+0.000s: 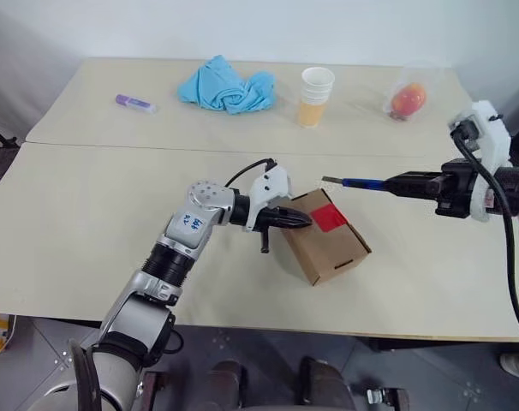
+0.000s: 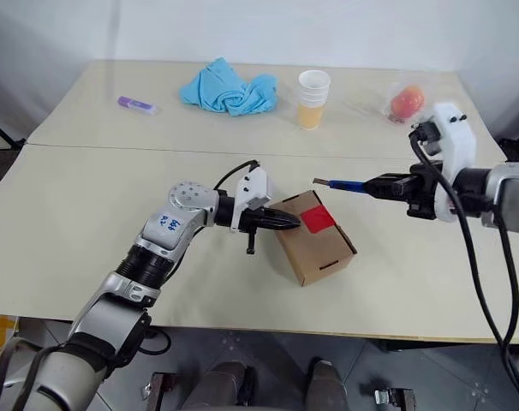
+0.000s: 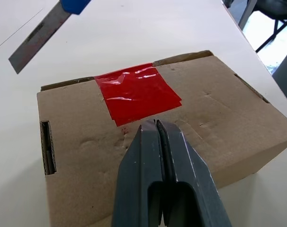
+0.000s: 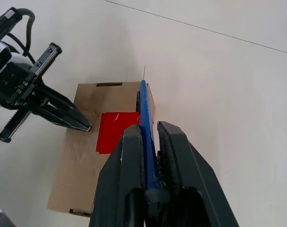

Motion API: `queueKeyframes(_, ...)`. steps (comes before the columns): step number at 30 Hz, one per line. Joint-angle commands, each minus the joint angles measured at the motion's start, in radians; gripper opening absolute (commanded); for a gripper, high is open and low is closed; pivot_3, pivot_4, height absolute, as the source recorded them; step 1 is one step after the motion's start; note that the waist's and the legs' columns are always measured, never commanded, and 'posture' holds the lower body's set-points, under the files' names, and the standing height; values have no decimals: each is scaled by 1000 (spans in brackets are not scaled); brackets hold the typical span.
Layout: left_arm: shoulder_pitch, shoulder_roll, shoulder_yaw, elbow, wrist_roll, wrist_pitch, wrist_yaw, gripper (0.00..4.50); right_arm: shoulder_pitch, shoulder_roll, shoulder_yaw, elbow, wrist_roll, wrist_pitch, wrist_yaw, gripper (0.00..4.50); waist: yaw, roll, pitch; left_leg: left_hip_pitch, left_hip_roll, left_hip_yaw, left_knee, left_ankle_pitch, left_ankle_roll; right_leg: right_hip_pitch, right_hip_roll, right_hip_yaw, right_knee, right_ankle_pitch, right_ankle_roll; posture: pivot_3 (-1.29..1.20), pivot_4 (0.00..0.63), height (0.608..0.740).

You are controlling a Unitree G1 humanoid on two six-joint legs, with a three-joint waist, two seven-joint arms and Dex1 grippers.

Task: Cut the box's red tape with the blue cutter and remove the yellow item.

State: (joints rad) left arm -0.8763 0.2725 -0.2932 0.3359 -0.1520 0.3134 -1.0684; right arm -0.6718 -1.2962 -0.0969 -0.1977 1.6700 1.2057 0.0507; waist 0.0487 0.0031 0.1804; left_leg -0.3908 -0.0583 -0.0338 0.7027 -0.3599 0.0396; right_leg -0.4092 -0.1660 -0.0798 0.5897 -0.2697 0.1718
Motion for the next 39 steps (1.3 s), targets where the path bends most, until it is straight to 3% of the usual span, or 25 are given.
queueKeyframes(1,2,-4,-5,-30,9,17,9,38,2,-10,-50,-14,24,23,-1,164,0,0,0,0,0,0,0,0,0,0,0,0,0,0,0,0,150,740)
queueKeyframes(20,6,4,-21,-49,26,39,-2,38,54,10,-56,-58,113,25,-64,164,0,0,0,0,0,0,0,0,0,0,0,0,1,0,0,0,150,740)
queueKeyframes(39,-62,-30,-121,35,173,49,86,38,-223,21,215,135,204,182,-194,164,3,0,-1,2,0,1,3,0,0,1,0,2,1,0,0,0,150,740)
